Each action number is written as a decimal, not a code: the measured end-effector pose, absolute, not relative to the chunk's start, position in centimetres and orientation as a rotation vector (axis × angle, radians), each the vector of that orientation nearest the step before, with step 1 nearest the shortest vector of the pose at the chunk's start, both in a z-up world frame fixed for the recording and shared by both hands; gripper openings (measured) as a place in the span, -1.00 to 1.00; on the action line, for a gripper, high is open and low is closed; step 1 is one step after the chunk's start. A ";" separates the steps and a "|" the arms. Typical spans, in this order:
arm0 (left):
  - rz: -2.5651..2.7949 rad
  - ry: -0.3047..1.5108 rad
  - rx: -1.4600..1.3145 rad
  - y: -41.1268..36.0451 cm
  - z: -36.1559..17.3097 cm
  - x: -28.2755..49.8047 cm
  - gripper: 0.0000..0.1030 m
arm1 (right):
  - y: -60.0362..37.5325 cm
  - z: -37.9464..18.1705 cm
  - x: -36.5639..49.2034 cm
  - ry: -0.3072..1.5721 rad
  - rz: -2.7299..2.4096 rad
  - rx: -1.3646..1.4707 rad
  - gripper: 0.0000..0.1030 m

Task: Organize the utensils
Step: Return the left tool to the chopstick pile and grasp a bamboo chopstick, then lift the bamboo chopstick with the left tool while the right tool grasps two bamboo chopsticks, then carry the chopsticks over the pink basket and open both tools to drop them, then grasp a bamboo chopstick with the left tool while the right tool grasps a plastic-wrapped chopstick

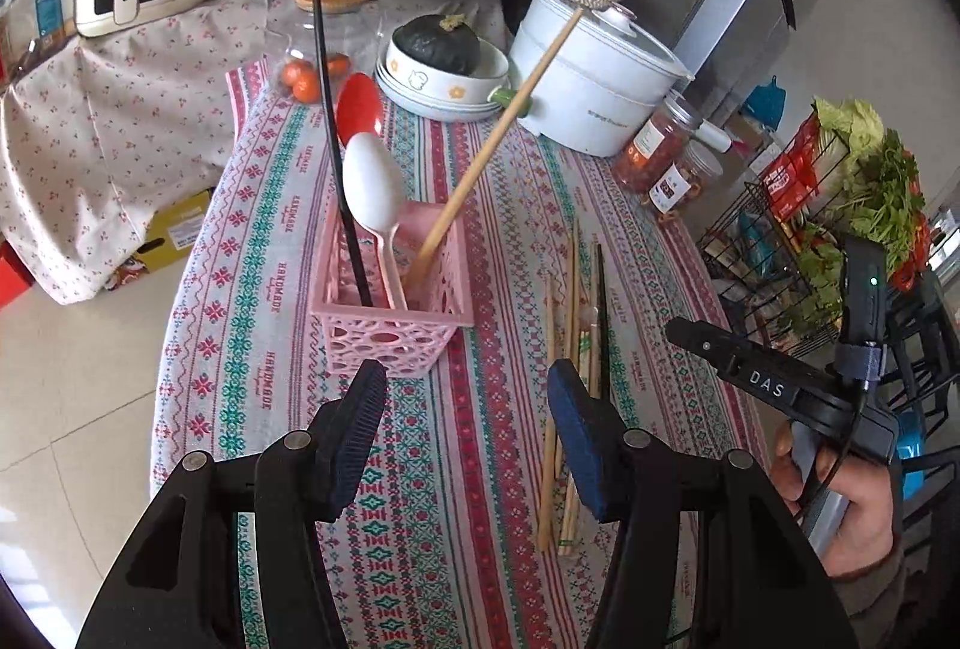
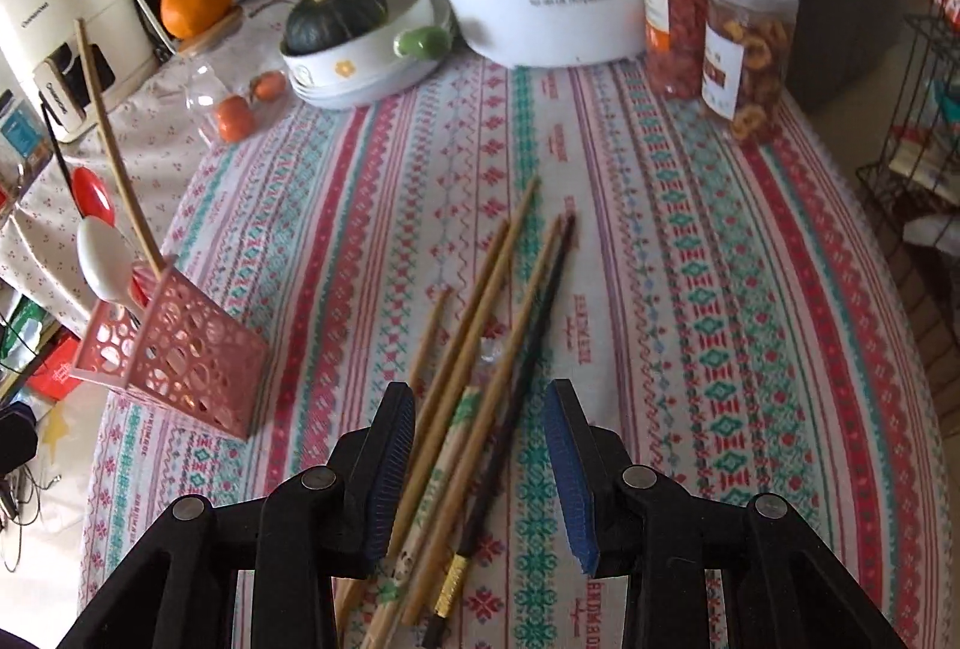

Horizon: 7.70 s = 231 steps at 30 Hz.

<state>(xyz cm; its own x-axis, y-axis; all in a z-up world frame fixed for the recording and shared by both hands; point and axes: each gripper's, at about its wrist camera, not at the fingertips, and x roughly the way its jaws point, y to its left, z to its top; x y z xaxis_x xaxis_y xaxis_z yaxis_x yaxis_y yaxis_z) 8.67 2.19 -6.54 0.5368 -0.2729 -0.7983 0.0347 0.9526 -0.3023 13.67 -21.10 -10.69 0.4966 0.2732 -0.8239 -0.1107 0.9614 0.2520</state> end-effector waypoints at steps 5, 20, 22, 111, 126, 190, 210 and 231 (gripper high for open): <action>-0.228 1.041 -0.235 -0.7 -8.6 8.1 0.13 | -22.5 -14.5 15.4 1.196 0.189 0.254 -0.28; -0.249 1.237 -0.488 -6.1 -16.7 12.2 -0.39 | -23.5 -15.0 17.3 1.234 0.180 0.284 -0.46; -0.222 1.220 -0.467 -6.6 -17.0 12.9 -0.47 | -23.8 -14.3 17.0 1.222 0.193 0.302 -0.46; -0.378 0.701 -0.311 1.6 -3.2 7.0 -0.87 | -15.3 -17.1 20.6 1.139 0.273 -0.013 -0.86; -0.374 0.695 -0.319 1.6 -3.1 7.1 -0.87 | -15.0 -18.3 20.9 1.182 0.266 -0.050 -0.67; 0.066 1.020 -0.572 15.0 -8.9 11.8 -0.25 | -4.8 -1.8 10.4 0.168 0.357 0.175 -0.82; 0.020 1.037 -0.626 15.0 -9.1 12.3 -0.25 | -3.0 -7.5 11.0 0.183 0.219 0.112 -0.78; -0.093 0.914 -0.483 10.2 -5.3 10.3 -0.25 | -15.6 -1.8 11.1 0.577 0.205 0.095 -0.01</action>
